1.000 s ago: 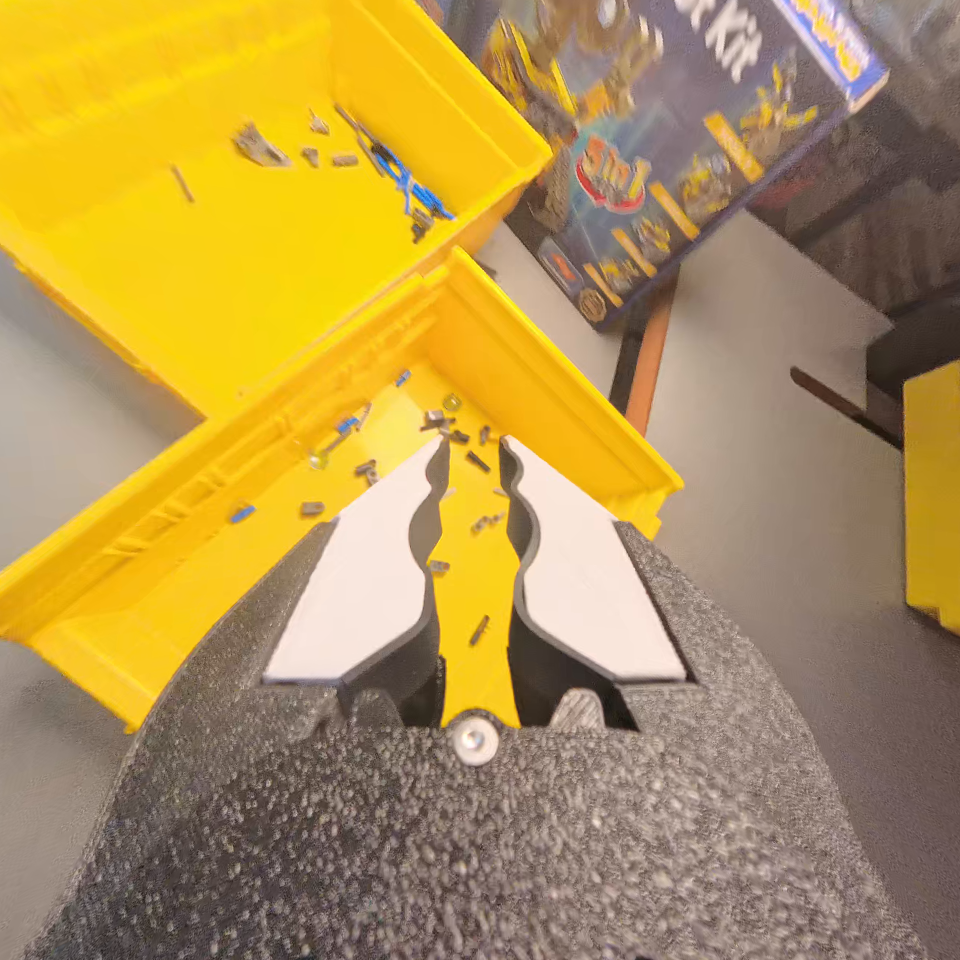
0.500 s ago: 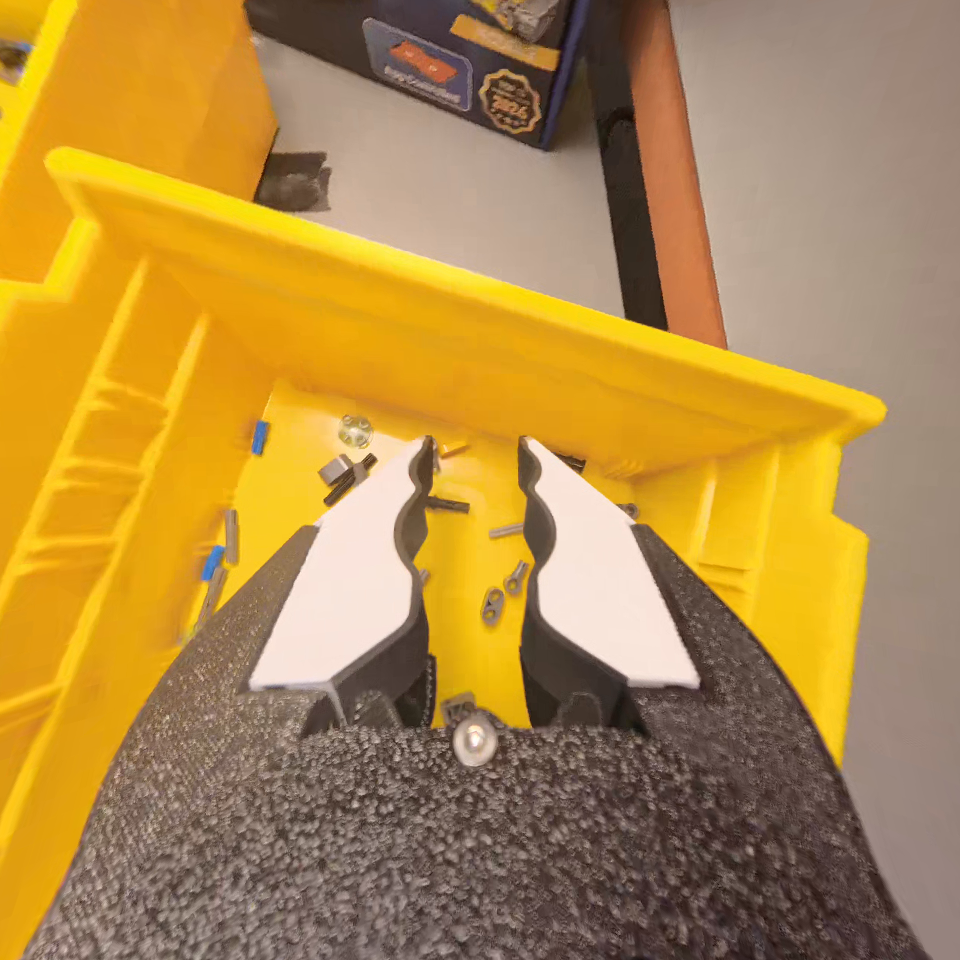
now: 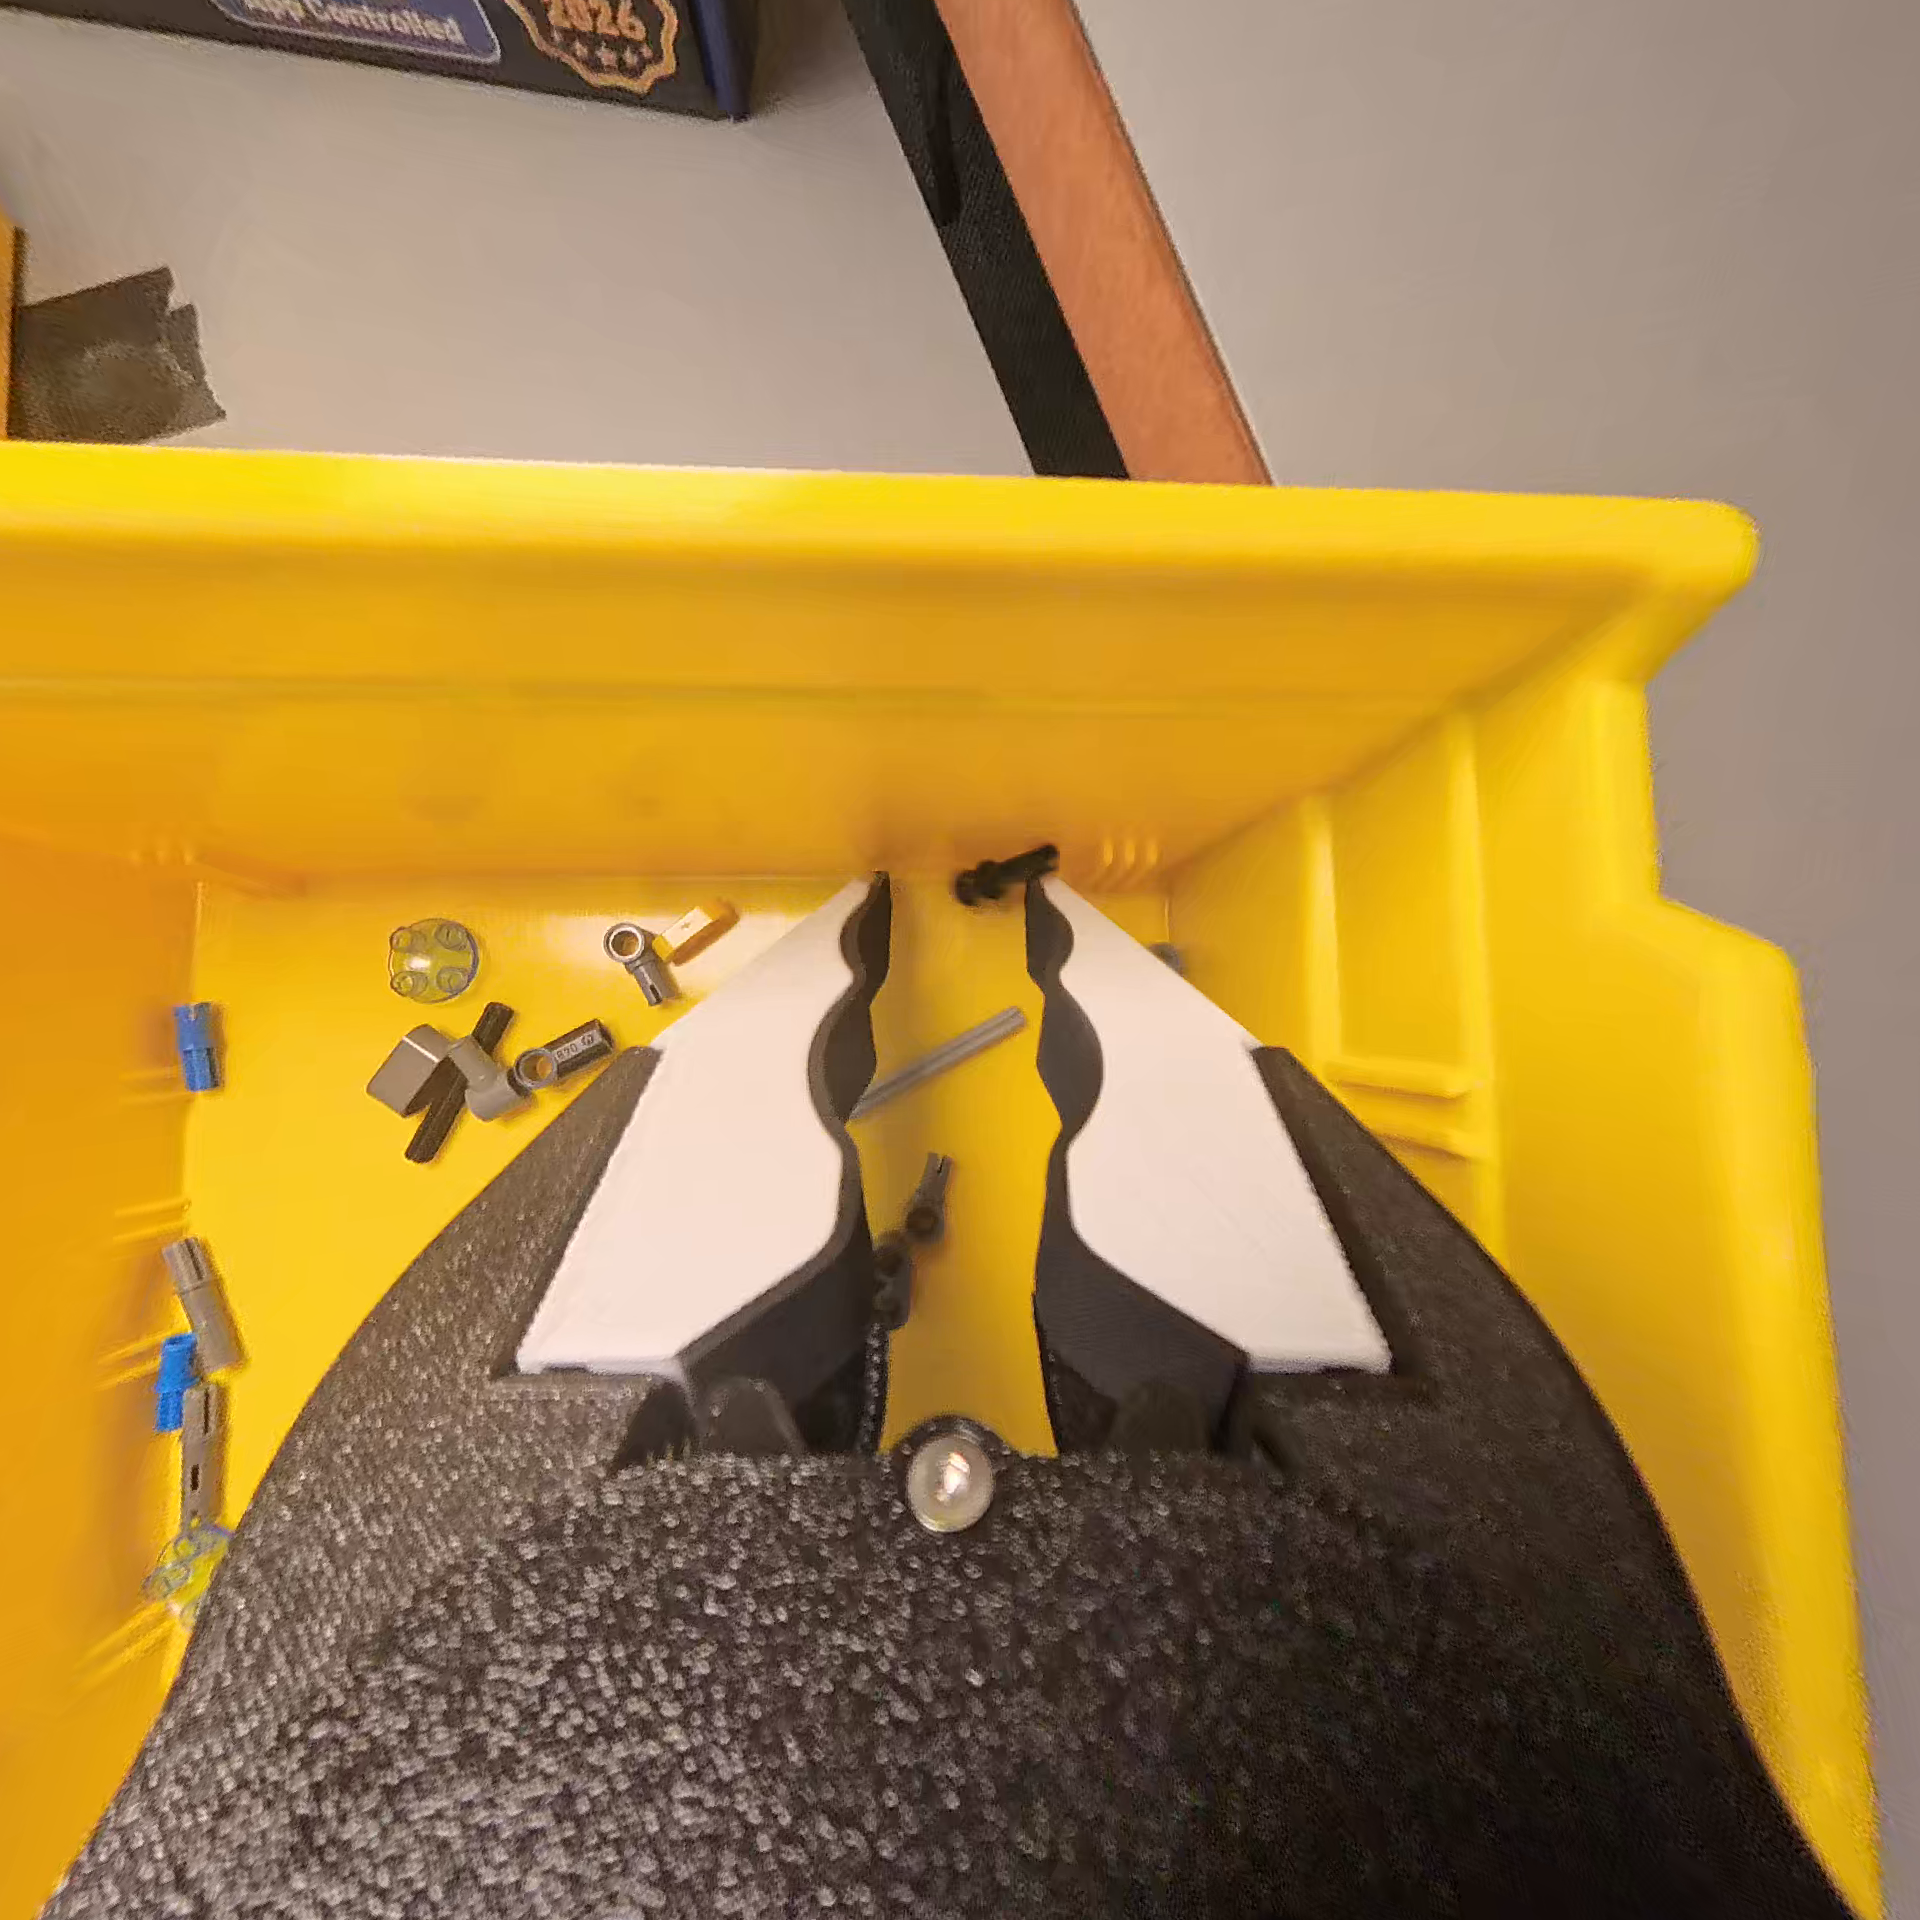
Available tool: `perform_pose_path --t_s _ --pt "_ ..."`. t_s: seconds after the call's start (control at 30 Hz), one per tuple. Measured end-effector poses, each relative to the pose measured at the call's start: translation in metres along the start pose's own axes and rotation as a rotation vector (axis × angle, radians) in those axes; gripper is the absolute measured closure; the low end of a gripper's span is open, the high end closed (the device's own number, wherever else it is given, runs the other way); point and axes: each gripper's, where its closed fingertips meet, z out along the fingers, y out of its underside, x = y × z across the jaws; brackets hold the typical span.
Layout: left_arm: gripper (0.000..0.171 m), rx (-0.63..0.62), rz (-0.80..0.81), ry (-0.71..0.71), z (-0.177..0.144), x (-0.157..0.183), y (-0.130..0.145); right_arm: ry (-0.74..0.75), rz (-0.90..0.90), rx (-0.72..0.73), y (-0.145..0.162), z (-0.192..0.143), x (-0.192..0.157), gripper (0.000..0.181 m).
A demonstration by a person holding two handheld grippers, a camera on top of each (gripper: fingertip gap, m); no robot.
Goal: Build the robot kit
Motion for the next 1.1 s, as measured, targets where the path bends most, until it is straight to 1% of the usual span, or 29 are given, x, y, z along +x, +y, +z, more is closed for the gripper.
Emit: perform_pose_path --t_s 0.07,0.23,0.3,0.4,0.5,0.57,0.63,0.7,0.77,0.83,0.9,0.97,1.03,1.1 --pt "0.092 0.004 -0.010 0.002 0.000 -0.001 -0.001 -0.017 0.020 -0.013 0.003 0.001 -0.001 0.157" --pt "0.092 0.005 -0.014 0.009 -0.001 0.000 -0.001 -0.058 0.053 0.004 0.003 0.001 -0.004 0.162" --pt "0.092 0.004 -0.011 0.011 -0.001 0.000 0.000 -0.067 0.046 0.008 0.003 0.001 -0.004 0.170" --pt "0.092 0.002 -0.011 0.011 -0.001 0.000 0.000 -0.089 0.051 0.019 0.002 -0.001 -0.005 0.172" --pt "0.092 0.004 -0.017 0.011 -0.001 0.000 0.000 -0.138 0.041 0.076 -0.008 -0.013 -0.009 0.172" --pt "0.092 0.001 -0.018 0.012 -0.001 0.000 0.000 -0.202 0.047 0.121 -0.017 -0.029 -0.016 0.172" --pt "0.092 -0.001 -0.015 0.014 -0.001 0.000 0.000 -0.281 0.046 0.177 -0.027 -0.050 -0.024 0.172" --pt "0.092 -0.002 -0.010 0.014 -0.001 0.001 0.000 -0.405 0.023 0.259 -0.039 -0.078 -0.041 0.172" --pt "0.092 -0.004 -0.006 0.014 0.000 0.001 0.001 -0.570 -0.021 0.348 -0.046 -0.116 -0.066 0.172" --pt "0.092 -0.005 -0.006 0.013 0.000 0.001 0.001 -0.771 -0.130 0.427 -0.041 -0.164 -0.102 0.172" --pt "0.092 -0.005 -0.007 0.012 0.000 0.001 0.001 -0.922 -0.318 0.527 -0.024 -0.214 -0.140 0.172" --pt "0.092 -0.003 -0.008 0.010 0.000 0.000 0.001 -1.023 -0.527 0.617 0.006 -0.259 -0.174 0.172" --pt "0.092 -0.001 -0.007 0.009 -0.001 0.000 0.000 -1.109 -0.650 0.665 0.036 -0.292 -0.203 0.173" --pt "0.092 -0.002 -0.005 0.010 0.000 0.001 0.000 -1.166 -0.732 0.686 0.063 -0.312 -0.227 0.172"
